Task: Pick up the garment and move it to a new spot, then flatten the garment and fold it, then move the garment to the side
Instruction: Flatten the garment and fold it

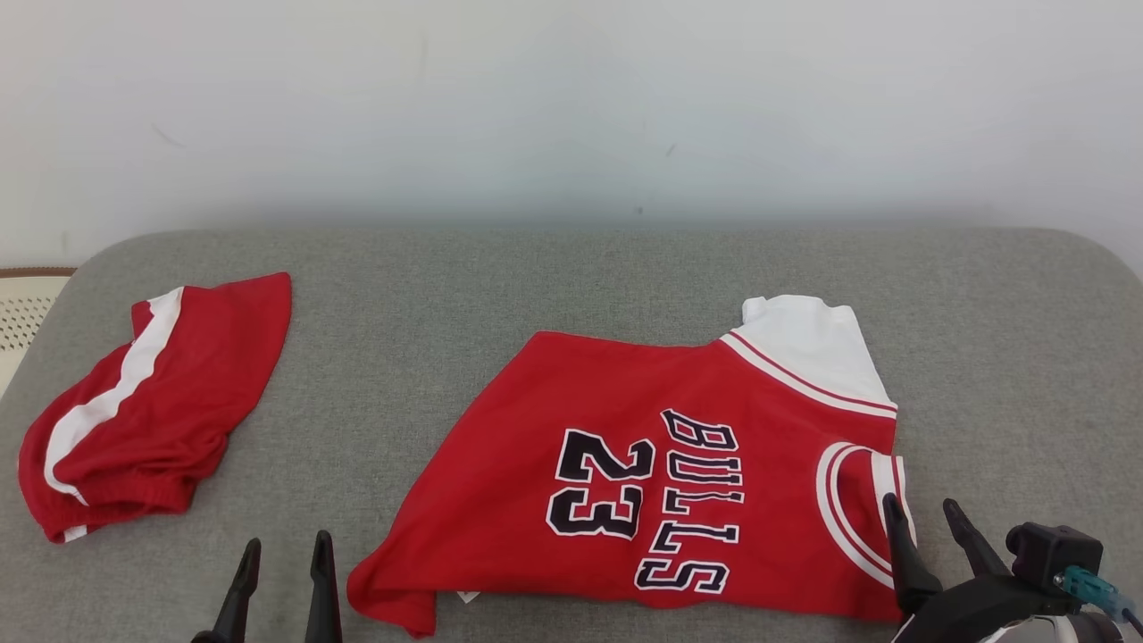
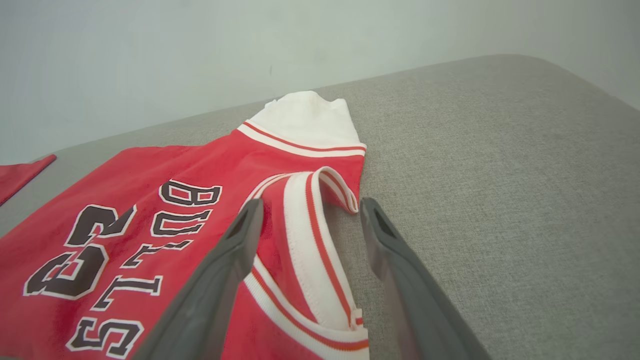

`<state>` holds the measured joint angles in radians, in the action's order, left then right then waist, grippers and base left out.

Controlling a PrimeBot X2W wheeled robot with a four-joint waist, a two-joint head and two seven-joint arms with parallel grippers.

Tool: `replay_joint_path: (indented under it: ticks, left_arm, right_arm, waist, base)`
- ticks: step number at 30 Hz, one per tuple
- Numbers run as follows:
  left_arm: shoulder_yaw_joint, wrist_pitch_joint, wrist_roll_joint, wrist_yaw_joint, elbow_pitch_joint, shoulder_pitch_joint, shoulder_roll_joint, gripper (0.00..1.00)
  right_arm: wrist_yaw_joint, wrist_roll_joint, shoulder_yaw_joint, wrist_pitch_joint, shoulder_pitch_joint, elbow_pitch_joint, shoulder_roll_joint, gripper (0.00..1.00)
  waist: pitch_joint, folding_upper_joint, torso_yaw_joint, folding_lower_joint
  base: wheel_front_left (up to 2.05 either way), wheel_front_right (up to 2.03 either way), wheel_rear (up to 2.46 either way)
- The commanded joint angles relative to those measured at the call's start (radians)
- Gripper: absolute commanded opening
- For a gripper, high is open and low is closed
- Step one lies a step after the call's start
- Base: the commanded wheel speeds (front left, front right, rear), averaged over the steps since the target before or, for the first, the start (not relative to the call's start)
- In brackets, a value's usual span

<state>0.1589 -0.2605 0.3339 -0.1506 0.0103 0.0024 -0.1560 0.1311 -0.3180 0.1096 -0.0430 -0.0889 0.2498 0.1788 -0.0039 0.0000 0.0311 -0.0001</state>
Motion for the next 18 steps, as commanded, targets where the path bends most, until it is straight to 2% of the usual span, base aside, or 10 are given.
replay_joint_path:
  ticks: [1, 11, 12, 13, 15, 18]
  left_arm:
    - [-0.006, -0.004, -0.009, 0.003, 0.005, 0.021, 0.006, 1.0]
    - [-0.036, -0.004, -0.051, 0.052, -0.017, 0.019, 0.05, 1.0]
    - [-0.038, -0.004, -0.054, 0.057, -0.019, 0.019, 0.052, 1.0]
    - [-0.038, -0.004, -0.054, 0.057, -0.019, 0.019, 0.052, 1.0]
    - [-0.045, -0.004, -0.056, 0.064, -0.023, 0.02, 0.058, 1.0]
    - [-0.058, -0.004, -0.061, 0.071, -0.026, 0.022, 0.065, 1.0]
  right_arm:
    - [-0.001, -0.013, 0.005, 0.006, -0.009, 0.008, 0.009, 1.0]
    - [-0.001, -0.064, 0.068, 0.047, -0.09, 0.157, 0.046, 1.0]
    - [-0.001, -0.074, 0.077, 0.046, -0.095, 0.17, 0.047, 0.62]
    - [-0.001, -0.074, 0.077, 0.046, -0.095, 0.17, 0.047, 0.62]
    - [-0.001, -0.081, 0.093, 0.029, -0.107, 0.182, 0.054, 0.0]
    - [-0.001, -0.097, 0.12, -0.002, -0.111, 0.186, 0.055, 0.0]
  waist:
    - [-0.001, 0.0, 0.0, 0.0001]
    - [0.002, 0.0, 0.029, 0.0001]
    - [0.003, 0.0, 0.032, 0.0001]
    - [0.003, 0.0, 0.032, 0.0001]
    - [0.006, 0.0, 0.035, 0.0001]
    - [0.008, 0.0, 0.033, 0.0001]
  base:
    - [0.0, 0.0, 0.0]
    - [0.0, 0.0, 0.0]
    - [0.0, 0.0, 0.0]
    - [0.0, 0.0, 0.0]
    - [0.0, 0.0, 0.0]
    - [0.0, 0.0, 0.0]
